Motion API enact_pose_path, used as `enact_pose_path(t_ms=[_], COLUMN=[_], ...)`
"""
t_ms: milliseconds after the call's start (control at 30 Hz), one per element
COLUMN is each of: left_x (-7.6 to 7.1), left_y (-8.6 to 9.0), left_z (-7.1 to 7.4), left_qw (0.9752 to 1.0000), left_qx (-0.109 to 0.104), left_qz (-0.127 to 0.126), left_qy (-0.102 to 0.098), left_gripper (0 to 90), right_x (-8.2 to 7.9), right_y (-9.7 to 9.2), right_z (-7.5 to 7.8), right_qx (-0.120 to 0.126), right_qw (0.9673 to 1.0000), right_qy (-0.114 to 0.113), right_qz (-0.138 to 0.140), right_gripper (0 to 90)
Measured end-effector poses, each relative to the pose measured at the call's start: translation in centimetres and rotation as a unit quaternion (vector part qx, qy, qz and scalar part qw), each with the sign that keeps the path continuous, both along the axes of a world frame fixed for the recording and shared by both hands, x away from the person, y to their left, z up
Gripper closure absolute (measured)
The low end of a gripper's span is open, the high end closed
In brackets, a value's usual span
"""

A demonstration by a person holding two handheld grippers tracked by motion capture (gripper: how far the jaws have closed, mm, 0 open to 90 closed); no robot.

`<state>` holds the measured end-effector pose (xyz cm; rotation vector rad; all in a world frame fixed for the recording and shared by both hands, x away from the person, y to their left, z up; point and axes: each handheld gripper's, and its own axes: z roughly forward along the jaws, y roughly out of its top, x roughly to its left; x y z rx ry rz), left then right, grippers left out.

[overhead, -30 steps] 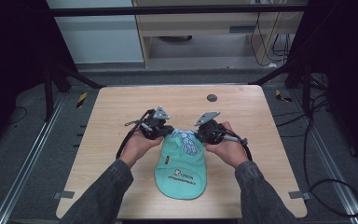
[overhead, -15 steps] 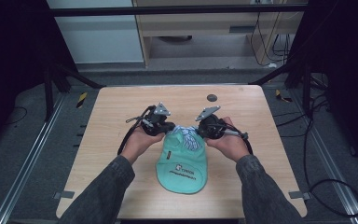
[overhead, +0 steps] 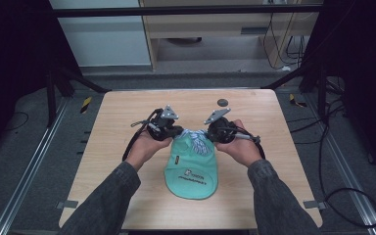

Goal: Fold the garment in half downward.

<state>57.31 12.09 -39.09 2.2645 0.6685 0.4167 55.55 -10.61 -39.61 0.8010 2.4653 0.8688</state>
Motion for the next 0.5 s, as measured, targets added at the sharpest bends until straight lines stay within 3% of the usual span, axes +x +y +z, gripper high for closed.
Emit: enact_pose_path(t_ms=[500], left_x=[-0.8], left_y=[0.8], left_z=[1.0], left_qw=[0.9998], left_qx=[-0.002], left_qz=[0.012], left_qy=[-0.018], left_gripper=[85.9], right_x=[-0.6], right_y=[0.8], right_z=[1.4], right_qx=[-0.010], right_qw=[0.9996], right_qy=[-0.025], right_qz=[0.008], right_gripper=[82.6])
